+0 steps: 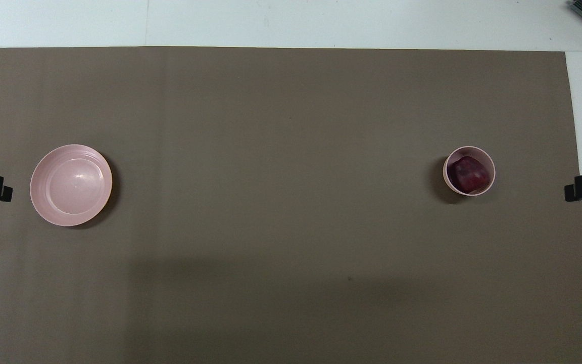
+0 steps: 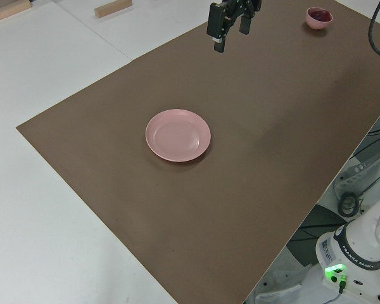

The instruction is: Move apple from plate to bowl

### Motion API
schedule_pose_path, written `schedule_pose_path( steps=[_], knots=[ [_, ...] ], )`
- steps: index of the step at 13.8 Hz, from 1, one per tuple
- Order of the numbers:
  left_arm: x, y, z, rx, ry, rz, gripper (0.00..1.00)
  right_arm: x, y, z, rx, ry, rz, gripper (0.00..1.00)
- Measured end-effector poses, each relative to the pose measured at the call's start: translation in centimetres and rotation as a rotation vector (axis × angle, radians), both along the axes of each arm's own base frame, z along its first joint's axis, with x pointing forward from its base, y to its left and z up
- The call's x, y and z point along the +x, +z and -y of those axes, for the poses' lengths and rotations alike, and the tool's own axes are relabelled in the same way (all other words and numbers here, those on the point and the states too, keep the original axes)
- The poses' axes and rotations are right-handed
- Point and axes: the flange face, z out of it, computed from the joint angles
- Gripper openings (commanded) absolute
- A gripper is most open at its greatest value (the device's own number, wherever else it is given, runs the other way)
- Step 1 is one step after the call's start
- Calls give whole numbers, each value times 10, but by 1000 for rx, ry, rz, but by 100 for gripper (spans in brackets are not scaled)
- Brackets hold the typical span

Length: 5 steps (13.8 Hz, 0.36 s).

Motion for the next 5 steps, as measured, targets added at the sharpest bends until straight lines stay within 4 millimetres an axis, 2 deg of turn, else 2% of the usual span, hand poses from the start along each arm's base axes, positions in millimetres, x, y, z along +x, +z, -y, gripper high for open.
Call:
schedule_pose_path(
  steps=[5],
  knots=[
    [0,0,0,0,0,0,100,0,0,0,0,6,3,100]
  ],
)
